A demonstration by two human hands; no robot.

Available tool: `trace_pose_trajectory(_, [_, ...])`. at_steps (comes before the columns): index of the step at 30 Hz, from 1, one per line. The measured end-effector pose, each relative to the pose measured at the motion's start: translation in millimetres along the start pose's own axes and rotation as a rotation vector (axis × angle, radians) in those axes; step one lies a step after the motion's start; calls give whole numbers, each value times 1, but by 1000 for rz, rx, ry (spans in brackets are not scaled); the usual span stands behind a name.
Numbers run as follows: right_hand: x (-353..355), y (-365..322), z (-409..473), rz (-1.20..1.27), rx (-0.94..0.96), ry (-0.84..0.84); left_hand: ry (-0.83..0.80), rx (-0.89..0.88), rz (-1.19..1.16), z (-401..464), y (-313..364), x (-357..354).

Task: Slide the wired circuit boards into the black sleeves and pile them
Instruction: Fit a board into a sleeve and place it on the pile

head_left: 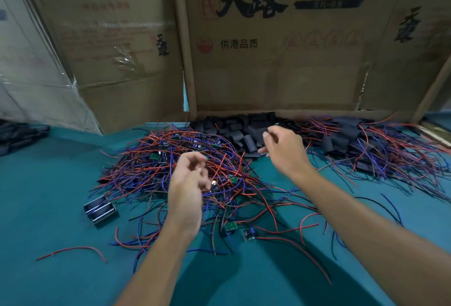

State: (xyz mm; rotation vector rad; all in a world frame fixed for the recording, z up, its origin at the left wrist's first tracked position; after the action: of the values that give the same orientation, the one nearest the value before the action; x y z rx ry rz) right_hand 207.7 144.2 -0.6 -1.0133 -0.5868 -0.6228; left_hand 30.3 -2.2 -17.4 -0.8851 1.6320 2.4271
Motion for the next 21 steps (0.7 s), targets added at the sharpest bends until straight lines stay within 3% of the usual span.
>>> trace_pose_trajectory(4, [26,-26,-84,54,238,-130,-429,-238,675,-22,-14,-26])
trace_pose_trajectory(6, [31,-25,-108,172,202,-213,-550,-361,838,-31,-23,-35])
trace_pose_trajectory(11, [37,-11,-126,892,-199,-531,-616,-427,897,-40,-18,-43])
trace_pose_trajectory(15, [32,-7,-128,1138,-326,-618,-684,-387,821,-41,-9,-43])
trace_pose_trajectory(17, [30,-3,-126,1121,-360,-559,-653,-336,802,-35,1,-35])
trace_pose_trajectory(19, [31,2,-123,1098,-374,-505,-449,-362,836,-11,17,-16])
trace_pose_trajectory(21, [31,6,-120,1087,-394,-464,-204,-388,1063,28,38,13])
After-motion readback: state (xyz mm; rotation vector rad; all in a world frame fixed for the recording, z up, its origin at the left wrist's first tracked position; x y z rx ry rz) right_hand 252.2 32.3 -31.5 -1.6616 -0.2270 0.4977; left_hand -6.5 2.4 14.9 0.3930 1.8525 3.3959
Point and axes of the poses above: each hand's wrist, its own z-axis towards the middle knuckle, its own x-axis out of the back of the hand, y = z × x, the point moved 2 cm from there along z, towards the middle knuckle, and after that the axes turned 14 degrees about -z, right-handed, at the moved point
